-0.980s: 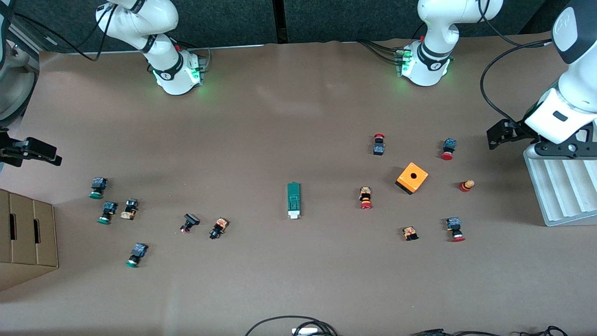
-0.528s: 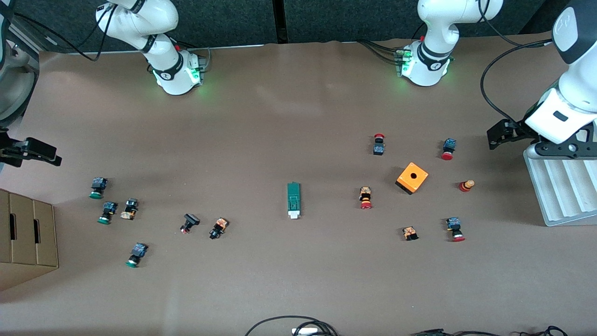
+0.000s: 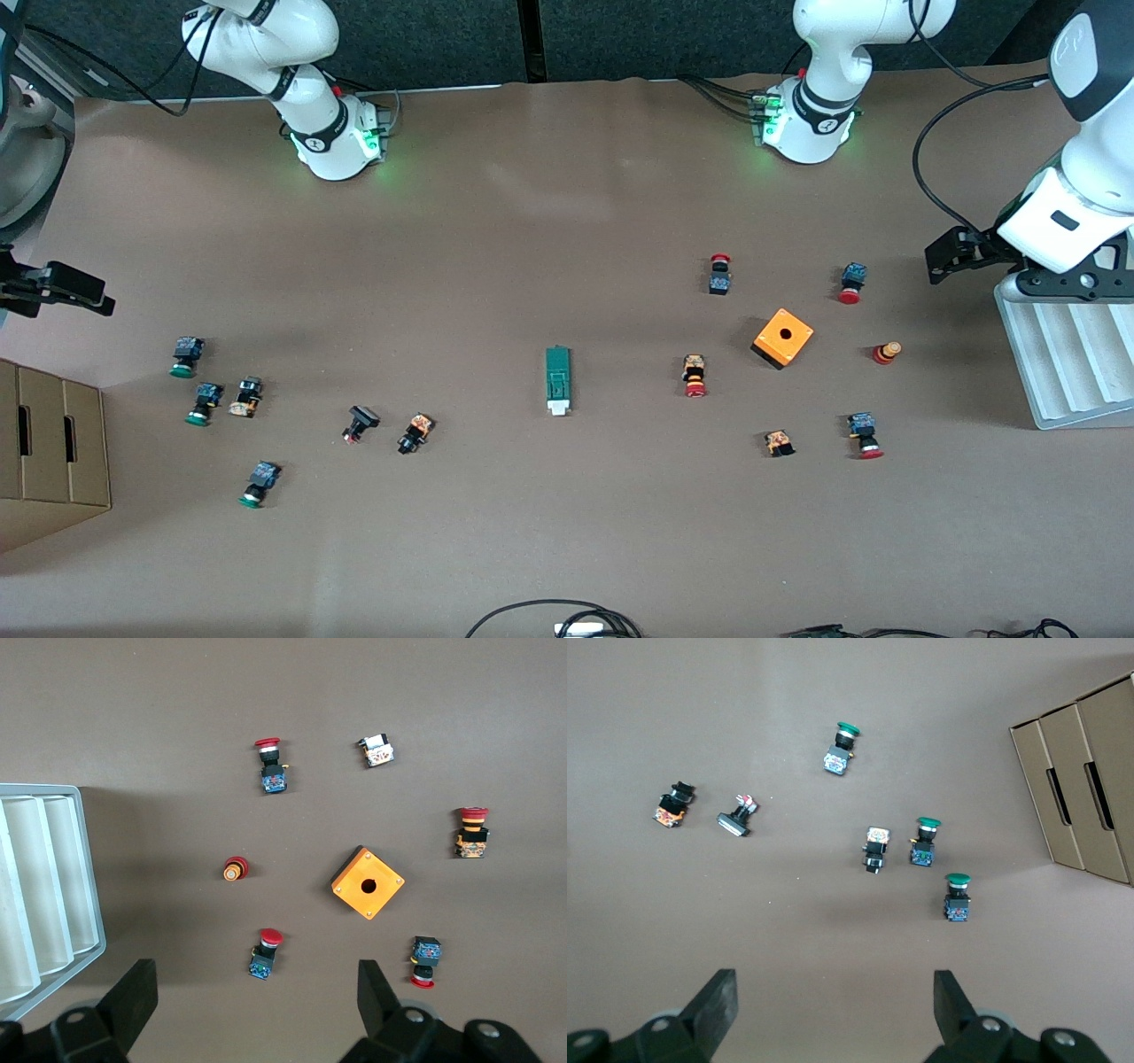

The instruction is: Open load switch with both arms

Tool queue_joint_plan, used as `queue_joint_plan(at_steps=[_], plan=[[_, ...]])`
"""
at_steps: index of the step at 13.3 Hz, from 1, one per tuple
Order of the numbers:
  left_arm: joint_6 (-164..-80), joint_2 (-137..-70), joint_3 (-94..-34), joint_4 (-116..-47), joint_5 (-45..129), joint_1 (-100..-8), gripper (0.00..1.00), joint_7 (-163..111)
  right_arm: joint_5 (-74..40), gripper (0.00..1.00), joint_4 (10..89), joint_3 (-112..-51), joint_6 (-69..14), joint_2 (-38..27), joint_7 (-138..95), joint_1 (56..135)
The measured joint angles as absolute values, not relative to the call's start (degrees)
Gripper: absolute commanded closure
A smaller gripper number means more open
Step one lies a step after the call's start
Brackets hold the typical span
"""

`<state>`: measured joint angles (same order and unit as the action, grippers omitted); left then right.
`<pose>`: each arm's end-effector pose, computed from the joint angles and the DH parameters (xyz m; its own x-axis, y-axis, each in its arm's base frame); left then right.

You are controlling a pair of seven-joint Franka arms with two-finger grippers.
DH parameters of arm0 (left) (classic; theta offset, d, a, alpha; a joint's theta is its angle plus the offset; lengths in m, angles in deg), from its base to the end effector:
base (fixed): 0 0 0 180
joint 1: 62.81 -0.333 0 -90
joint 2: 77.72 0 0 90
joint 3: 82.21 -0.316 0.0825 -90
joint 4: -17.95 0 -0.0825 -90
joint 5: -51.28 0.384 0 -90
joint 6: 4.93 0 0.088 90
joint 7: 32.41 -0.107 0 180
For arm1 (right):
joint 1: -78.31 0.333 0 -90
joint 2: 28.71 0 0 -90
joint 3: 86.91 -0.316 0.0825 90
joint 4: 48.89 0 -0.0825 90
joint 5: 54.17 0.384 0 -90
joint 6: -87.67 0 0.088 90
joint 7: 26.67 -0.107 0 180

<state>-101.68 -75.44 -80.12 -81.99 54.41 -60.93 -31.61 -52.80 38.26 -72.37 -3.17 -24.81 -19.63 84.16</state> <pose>0.5468 -0.0330 0.5744 0.9980 -0.0617 -0.0153 -0.0624 -0.9965 -0.0558 0.5708 -0.0795 0.6120 0.9996 -0.0286 -0.0006 -0.0286 -0.9996 -0.0070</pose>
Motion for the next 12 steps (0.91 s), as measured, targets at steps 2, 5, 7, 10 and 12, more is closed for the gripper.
queue_joint_plan(at_steps=[2, 5, 7, 10, 12], plan=[[-101.68, -75.46, -80.12, -81.99, 54.41, -60.93, 0.0, -31.62, -52.8, 0.0, 38.26, -72.37, -3.2, -24.81, -19.63, 84.16], [-101.68, -75.54, -80.12, -81.99, 54.41, -60.93, 0.0, -31.63, -52.8, 0.0, 38.26, -72.37, -3.22, -24.81, -19.63, 84.16], [-101.68, -75.63, -80.12, -81.99, 54.41, -60.93, 0.0, -31.63, -52.8, 0.0, 38.26, -72.37, -3.22, -24.81, -19.63, 84.16], [-101.68, -75.65, -80.12, -81.99, 54.41, -60.93, 0.0, -31.63, -52.8, 0.0, 38.26, -72.37, -3.22, -24.81, -19.63, 84.16], [-101.6, -75.7, -80.12, -81.99, 54.41, -60.93, 0.0, -31.63, -52.8, 0.0, 38.26, -72.37, -3.22, -24.81, -19.63, 84.16]])
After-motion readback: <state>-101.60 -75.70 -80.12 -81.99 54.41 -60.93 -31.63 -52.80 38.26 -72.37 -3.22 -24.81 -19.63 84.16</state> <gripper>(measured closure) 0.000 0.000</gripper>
